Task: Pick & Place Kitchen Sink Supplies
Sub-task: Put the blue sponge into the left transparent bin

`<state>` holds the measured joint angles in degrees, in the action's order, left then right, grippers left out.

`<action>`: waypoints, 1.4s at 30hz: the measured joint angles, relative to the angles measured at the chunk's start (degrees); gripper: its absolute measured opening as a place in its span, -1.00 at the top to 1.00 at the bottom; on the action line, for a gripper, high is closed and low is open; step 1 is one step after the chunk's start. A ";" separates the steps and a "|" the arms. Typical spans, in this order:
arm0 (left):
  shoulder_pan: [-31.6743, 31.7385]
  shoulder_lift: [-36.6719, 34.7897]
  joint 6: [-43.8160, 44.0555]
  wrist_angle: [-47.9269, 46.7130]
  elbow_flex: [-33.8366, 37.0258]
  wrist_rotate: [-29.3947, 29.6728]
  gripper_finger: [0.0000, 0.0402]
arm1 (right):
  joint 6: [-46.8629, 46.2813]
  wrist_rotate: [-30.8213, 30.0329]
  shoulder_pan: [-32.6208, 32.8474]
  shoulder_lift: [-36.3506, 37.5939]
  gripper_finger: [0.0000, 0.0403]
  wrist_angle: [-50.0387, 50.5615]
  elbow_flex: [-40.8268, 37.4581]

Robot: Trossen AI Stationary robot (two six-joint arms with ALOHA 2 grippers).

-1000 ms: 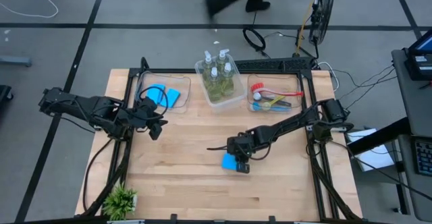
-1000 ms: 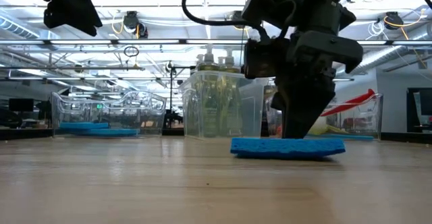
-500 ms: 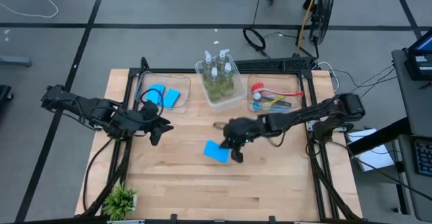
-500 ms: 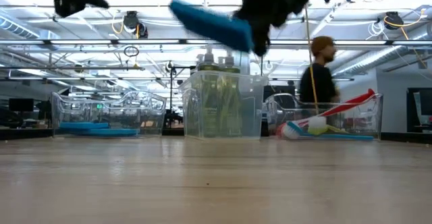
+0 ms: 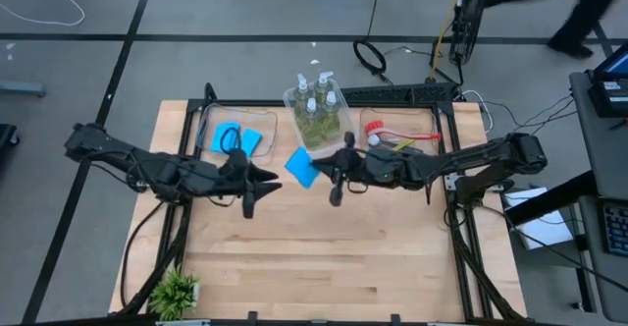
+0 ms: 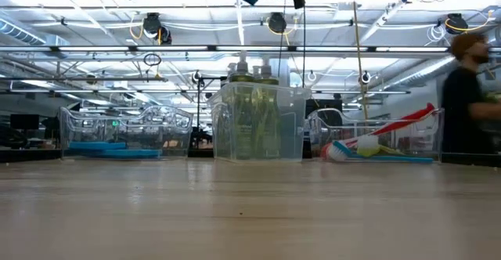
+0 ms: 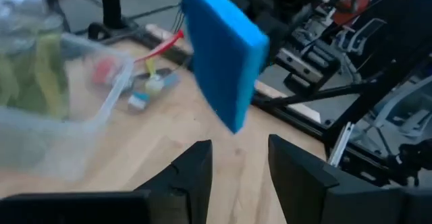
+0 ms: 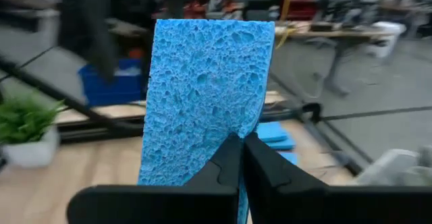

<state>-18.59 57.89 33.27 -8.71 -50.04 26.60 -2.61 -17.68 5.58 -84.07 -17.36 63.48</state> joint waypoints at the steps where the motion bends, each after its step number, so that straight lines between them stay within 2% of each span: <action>1: 0.09 1.07 -1.42 2.17 0.02 -0.02 0.28 | 0.46 -1.42 0.00 0.02 1.00 -0.68 0.00; 6: 0.56 5.24 -5.97 9.29 0.02 0.01 0.28 | 1.81 -6.43 -0.02 -0.05 1.00 -2.25 0.00; 13: 2.57 9.31 -5.29 13.52 0.02 1.97 0.28 | 2.03 -6.78 -0.65 -0.03 1.00 -3.83 0.00; 16: 3.23 10.71 -5.81 14.91 0.02 1.93 0.28 | 2.33 -9.04 -0.76 -0.03 1.00 -3.33 0.00; 26: 7.51 11.25 -6.81 17.87 0.04 3.96 0.28 | 4.52 -11.48 -0.74 0.00 1.00 -3.60 0.00; 32: 9.41 11.23 -6.39 17.17 0.06 3.90 0.28 | 6.74 -16.60 -0.70 0.00 1.00 -3.68 0.00; 37: 10.95 11.23 -6.18 16.52 0.06 3.94 0.27 | 6.78 -17.06 -0.69 0.00 1.00 -3.64 0.02; 42: 12.33 11.23 -2.16 13.13 0.07 3.92 0.07 | 6.97 -17.25 -0.68 0.00 1.00 -4.01 0.02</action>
<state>-6.26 69.12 31.10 4.42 -49.96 30.52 4.36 -34.93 4.91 -84.07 -21.36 63.51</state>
